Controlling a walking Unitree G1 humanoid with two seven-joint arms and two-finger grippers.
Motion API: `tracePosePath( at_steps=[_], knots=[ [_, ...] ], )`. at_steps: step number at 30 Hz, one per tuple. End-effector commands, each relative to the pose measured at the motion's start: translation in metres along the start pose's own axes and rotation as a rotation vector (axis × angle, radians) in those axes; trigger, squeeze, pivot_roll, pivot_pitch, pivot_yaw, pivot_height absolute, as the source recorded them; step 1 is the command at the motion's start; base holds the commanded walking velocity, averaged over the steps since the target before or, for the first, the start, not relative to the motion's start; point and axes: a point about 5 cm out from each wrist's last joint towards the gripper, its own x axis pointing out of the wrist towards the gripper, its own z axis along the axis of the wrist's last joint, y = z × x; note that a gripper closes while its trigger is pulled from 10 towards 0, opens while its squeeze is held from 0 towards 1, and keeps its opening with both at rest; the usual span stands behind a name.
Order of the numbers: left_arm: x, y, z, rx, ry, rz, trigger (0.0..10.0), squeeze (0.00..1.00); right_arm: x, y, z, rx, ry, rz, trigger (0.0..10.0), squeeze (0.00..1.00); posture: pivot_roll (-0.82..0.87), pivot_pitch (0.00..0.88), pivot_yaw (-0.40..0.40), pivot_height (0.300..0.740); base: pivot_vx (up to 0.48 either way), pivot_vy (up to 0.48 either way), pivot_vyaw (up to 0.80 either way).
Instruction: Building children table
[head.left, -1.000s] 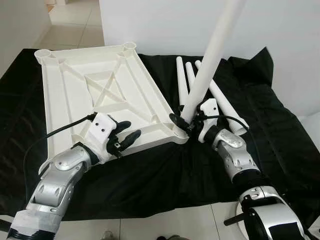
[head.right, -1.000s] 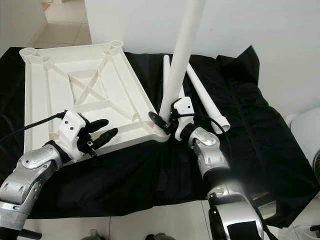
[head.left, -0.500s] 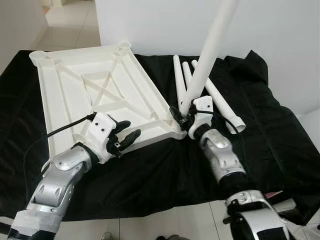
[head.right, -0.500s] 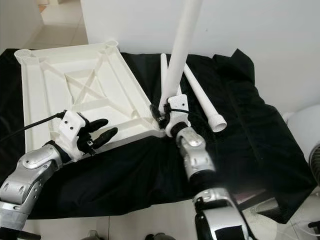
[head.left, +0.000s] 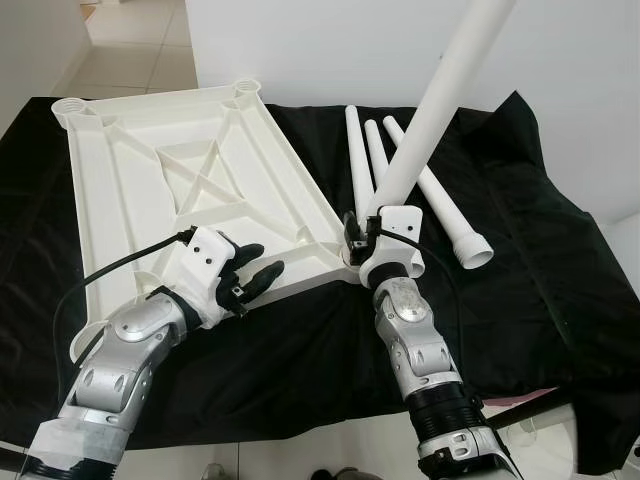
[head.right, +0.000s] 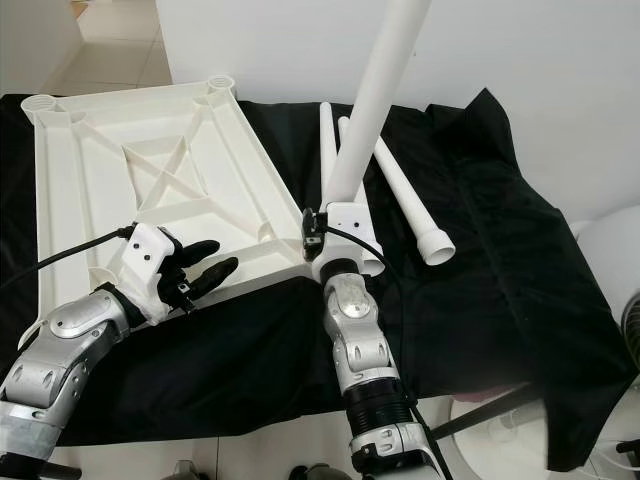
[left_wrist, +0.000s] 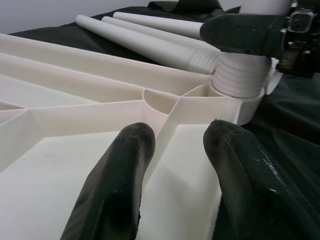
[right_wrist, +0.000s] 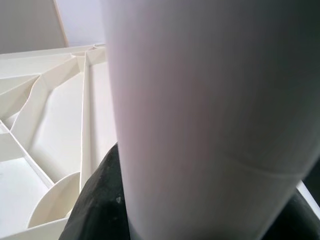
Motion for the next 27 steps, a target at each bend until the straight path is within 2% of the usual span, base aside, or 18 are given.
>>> tracePosePath(
  at_steps=[1,6,7,11,12,14,15,18,27],
  knots=[
    [0.005,-0.003,0.002,0.018,-0.008,-0.040,10.0,0.00,-0.005,-0.002,-0.016,0.004,0.091,-0.036,10.0,0.00,0.00,0.105,-0.070,0.740,0.000,0.000,0.00],
    [0.007,-0.004,0.002,0.018,-0.010,-0.041,10.0,0.00,-0.006,-0.004,-0.014,0.004,0.097,-0.055,10.0,0.00,0.00,0.105,-0.072,0.740,0.000,0.000,0.00],
    [0.007,-0.004,0.002,0.019,-0.010,-0.041,10.0,0.00,-0.006,-0.005,-0.014,0.009,0.093,-0.039,10.0,0.25,0.00,0.106,-0.073,0.740,0.000,0.000,0.00],
    [0.007,-0.004,0.002,0.020,-0.011,-0.040,10.0,0.00,-0.005,-0.006,-0.013,0.015,0.089,-0.018,10.0,0.25,0.00,0.106,-0.073,0.740,0.000,0.000,0.00],
    [0.007,-0.004,0.002,0.020,-0.012,-0.037,10.0,0.00,-0.001,-0.017,-0.004,-0.010,0.023,0.040,10.0,1.00,0.01,0.102,-0.080,0.740,0.000,0.000,0.00],
    [0.006,-0.004,0.002,0.021,-0.012,-0.036,10.0,0.00,0.002,-0.023,0.003,-0.033,-0.016,0.096,10.0,1.00,0.01,0.102,-0.080,0.740,0.000,0.000,0.00],
    [0.006,-0.004,0.002,0.021,-0.013,-0.036,10.0,0.00,0.004,-0.027,0.003,-0.044,-0.019,0.133,10.0,0.00,0.01,0.099,-0.082,0.740,0.000,0.000,0.00],
    [0.007,-0.004,0.003,0.023,-0.016,-0.037,10.0,0.00,0.007,-0.033,0.002,-0.059,-0.006,0.208,10.0,0.00,0.01,0.096,-0.083,0.740,0.000,0.000,0.00],
    [0.007,-0.004,0.004,0.026,-0.021,-0.040,10.0,0.00,0.010,-0.036,-0.002,-0.113,0.033,0.408,10.0,0.00,0.02,0.087,-0.083,0.740,0.000,0.000,0.00]
  ],
)
